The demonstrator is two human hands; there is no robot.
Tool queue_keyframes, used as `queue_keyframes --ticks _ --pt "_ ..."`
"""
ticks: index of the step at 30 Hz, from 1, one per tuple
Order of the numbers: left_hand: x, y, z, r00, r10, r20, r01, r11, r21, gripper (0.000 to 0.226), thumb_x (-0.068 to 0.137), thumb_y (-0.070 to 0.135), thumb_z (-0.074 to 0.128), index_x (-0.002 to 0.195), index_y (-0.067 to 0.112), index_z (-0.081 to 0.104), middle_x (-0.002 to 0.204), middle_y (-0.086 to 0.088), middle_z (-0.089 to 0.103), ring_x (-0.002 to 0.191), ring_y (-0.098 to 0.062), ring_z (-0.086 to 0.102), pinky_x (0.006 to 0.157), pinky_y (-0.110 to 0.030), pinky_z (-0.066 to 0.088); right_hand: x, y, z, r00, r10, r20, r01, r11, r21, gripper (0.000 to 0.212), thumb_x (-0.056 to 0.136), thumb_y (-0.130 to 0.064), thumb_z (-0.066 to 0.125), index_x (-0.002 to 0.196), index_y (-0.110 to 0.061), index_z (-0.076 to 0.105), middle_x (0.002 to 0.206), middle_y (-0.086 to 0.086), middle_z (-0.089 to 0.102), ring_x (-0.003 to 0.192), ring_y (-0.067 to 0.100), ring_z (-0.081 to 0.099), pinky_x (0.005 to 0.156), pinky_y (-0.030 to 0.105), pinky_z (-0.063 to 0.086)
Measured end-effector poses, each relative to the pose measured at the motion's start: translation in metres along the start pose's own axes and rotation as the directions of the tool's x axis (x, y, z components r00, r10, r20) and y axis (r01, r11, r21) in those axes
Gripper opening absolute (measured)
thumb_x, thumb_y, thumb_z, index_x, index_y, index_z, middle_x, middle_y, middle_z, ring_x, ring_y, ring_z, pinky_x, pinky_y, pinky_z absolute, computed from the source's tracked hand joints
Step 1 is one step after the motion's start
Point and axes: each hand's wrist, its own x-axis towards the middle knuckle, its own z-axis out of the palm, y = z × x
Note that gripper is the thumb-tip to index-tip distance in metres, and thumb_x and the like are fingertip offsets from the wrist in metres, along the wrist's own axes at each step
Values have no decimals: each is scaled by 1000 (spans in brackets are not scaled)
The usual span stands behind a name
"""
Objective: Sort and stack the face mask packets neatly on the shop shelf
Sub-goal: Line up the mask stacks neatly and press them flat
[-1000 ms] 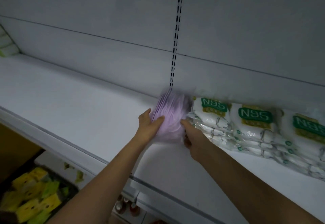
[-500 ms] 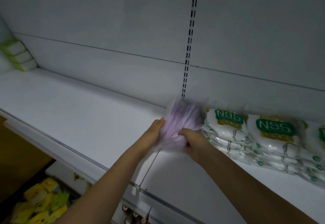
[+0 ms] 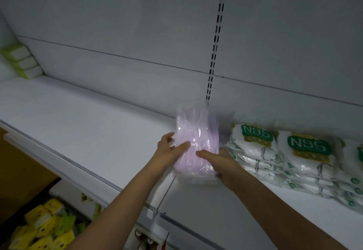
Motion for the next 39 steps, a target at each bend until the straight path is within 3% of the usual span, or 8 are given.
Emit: queue_keyframes --ticks 3,7,14,20,24,27,36,39 --pt "-3 14 -1 984 2 179 42 970 -240 67 88 40 74 144 20 44 135 -6 64 119 -26 65 101 -45 53 -16 -4 -9 975 -99 198 130 981 -147 65 69 -25 85 129 -23 58 116 2 72 105 22 70 92 43 56" --pt "-14 33 9 963 7 269 120 883 -453 47 92 32 61 133 10 59 127 -15 68 118 -30 65 100 -43 53 -44 -26 -33 949 -153 277 247 904 -348 62 78 -23 84 131 -37 54 117 -14 69 104 2 66 85 22 55" --pt "-21 32 68 985 9 172 72 884 -462 42 93 23 64 132 6 60 120 -15 71 111 -30 69 92 -40 58 -91 -24 -69 970 -244 8 208 806 -554 75 73 -38 85 133 -44 41 112 -28 57 99 -8 57 73 11 46" --pt "-32 49 126 994 11 108 47 856 -515 27 95 25 65 117 10 67 107 -10 76 97 -24 74 80 -36 60 -139 -11 -94 857 -296 -421 218 950 -223 87 68 -42 88 141 -42 40 124 -21 55 104 0 59 86 25 55" --pt "-43 66 173 996 17 86 28 866 -499 28 91 33 69 111 13 68 96 -6 78 87 -23 76 71 -36 62 -166 -6 -108 856 -298 -423 355 933 61 98 57 -52 85 142 -45 36 129 -19 58 114 2 61 92 25 55" --pt "-56 72 212 994 21 109 34 880 -473 42 88 41 72 120 15 66 101 -5 77 88 -24 76 81 -42 62 -177 -5 -122 807 -253 -533 292 956 -12 115 52 -50 90 147 -38 27 133 -14 53 119 11 57 99 36 53" --pt "-91 92 338 804 188 564 110 885 -452 57 87 40 63 134 10 57 123 -7 71 116 -20 67 97 -33 55 -247 10 -259 687 -243 -685 459 876 149 64 74 -12 84 131 -17 57 121 4 70 110 20 68 86 34 57" --pt "-98 85 375 807 310 503 -93 908 -409 64 90 56 62 140 18 50 134 -4 63 122 -15 62 105 -33 48 -278 6 -306 650 -227 -725 542 807 233 50 71 -7 74 120 -12 63 110 8 74 101 23 71 85 38 59"
